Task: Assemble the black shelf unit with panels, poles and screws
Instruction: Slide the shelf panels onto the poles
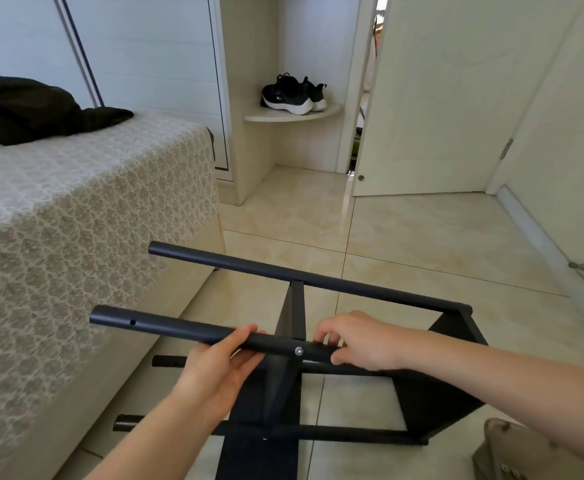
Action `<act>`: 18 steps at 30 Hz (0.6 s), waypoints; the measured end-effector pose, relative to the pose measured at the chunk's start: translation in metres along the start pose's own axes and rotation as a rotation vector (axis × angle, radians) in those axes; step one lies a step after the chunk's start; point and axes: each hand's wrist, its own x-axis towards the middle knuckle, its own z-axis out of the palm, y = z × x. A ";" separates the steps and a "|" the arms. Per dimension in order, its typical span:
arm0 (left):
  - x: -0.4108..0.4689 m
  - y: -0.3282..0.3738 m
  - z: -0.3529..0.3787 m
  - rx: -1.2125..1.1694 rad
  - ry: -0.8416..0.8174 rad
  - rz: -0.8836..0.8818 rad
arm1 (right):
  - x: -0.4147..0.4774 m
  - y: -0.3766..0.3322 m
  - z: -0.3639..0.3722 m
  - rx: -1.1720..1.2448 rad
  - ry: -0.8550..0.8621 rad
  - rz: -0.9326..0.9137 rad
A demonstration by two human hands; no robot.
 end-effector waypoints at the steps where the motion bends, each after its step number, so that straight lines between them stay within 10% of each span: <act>1: 0.000 0.004 0.007 0.021 -0.014 0.013 | -0.002 0.002 -0.003 0.011 0.021 0.005; 18: -0.018 0.067 0.155 0.571 -0.191 0.193 | -0.066 0.032 -0.050 0.276 0.294 0.067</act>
